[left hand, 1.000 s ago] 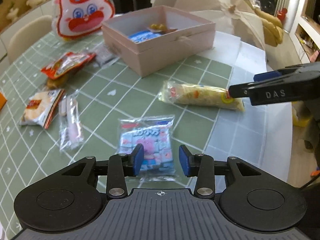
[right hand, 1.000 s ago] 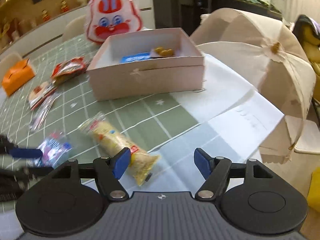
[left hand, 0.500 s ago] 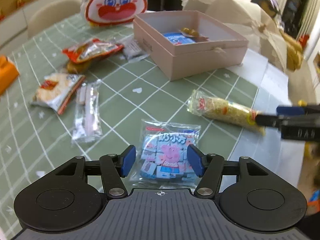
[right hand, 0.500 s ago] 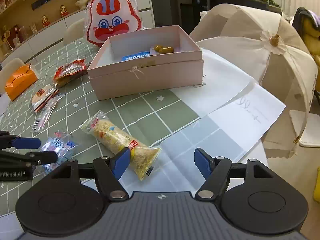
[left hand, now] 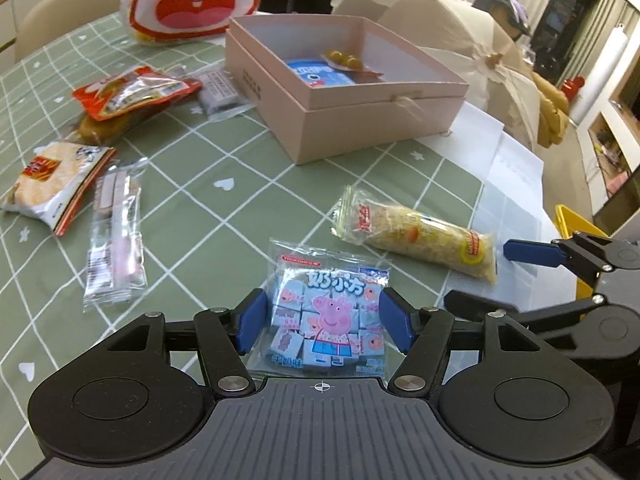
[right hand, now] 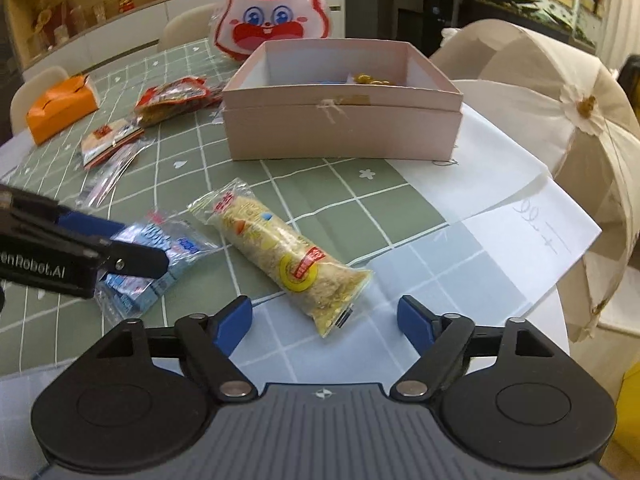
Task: Organize snacks
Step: 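Grasp the Peppa Pig candy pack with the left gripper while the right grips the rice roll, then close the right gripper on the rice cracker roll while the left holds the Peppa pack, then carry both packs into the pink box and open both grippers, then grasp the red spicy snack pack with the right gripper and lift it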
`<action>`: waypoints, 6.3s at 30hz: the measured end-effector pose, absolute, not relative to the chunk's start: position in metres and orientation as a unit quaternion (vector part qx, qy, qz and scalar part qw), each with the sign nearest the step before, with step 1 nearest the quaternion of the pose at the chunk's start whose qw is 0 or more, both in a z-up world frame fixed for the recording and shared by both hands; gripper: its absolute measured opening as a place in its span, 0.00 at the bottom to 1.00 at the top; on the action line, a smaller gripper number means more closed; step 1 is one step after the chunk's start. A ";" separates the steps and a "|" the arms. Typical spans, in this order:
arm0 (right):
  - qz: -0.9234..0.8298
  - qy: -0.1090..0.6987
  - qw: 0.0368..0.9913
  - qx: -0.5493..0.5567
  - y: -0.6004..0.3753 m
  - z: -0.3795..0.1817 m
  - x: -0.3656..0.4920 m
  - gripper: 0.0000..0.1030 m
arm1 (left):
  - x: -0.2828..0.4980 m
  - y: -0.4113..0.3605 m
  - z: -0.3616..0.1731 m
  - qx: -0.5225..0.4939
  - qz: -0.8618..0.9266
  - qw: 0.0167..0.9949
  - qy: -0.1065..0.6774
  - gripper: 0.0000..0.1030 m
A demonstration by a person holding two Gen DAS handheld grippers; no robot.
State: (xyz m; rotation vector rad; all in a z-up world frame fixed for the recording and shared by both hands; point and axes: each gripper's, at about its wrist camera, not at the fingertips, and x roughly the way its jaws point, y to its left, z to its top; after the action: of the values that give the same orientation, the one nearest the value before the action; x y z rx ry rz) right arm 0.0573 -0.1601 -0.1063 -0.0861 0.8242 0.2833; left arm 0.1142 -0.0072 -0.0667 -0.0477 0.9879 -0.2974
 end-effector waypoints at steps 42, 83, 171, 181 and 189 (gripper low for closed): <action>0.162 0.411 0.896 -0.044 -0.191 -0.105 0.036 0.90 | 0.118 -0.028 -0.069 0.040 -0.122 0.862 0.489 0.76; 0.160 0.423 0.889 -0.069 -0.103 -0.090 0.071 0.29 | 0.049 0.044 -0.066 -0.068 -0.036 0.882 0.466 0.65; 0.298 0.481 0.820 -0.084 0.095 -0.075 0.357 0.83 | 0.059 0.112 -0.064 -0.309 0.124 0.848 0.412 0.54; 0.334 0.498 0.796 -0.075 0.047 -0.051 0.277 0.49 | 0.059 0.136 -0.054 -0.286 0.098 0.862 0.406 0.54; 0.357 0.516 0.774 -0.086 -0.004 -0.054 0.204 0.38 | 0.086 0.138 -0.048 -0.288 0.068 0.870 0.395 0.54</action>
State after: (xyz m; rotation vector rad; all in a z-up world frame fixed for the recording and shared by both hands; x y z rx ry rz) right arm 0.2037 -0.0044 -0.0543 -0.1852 1.1182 0.7733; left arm 0.0857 0.1376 -0.0477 -0.6029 0.8256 0.1423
